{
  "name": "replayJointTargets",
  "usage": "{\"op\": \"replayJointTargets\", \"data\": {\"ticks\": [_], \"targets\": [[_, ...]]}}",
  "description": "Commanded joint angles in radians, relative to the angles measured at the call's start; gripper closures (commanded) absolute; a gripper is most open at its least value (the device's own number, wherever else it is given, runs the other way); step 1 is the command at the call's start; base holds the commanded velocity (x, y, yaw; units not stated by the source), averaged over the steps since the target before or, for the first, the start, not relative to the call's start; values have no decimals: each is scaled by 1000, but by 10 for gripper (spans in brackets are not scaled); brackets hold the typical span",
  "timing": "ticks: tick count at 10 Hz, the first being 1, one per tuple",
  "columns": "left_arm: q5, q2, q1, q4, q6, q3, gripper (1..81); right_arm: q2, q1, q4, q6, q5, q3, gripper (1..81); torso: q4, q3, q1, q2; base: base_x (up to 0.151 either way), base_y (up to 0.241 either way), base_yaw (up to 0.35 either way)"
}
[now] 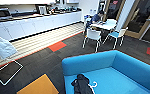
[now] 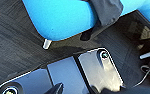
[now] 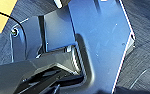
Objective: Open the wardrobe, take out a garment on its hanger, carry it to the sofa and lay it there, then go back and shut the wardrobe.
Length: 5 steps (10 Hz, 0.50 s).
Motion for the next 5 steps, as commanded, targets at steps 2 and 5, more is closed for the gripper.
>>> {"op": "replayJointTargets", "data": {"ticks": [2,5], "targets": [[-74,-6,10,23,12,-90,10,3,7,3,1,-66,7,10,0,5,0,0,0,0,0],[-80,6,91,20,12,-171,10,4,7,3,1,-66,7,10,0,4,0,0,0,0,0]]}}
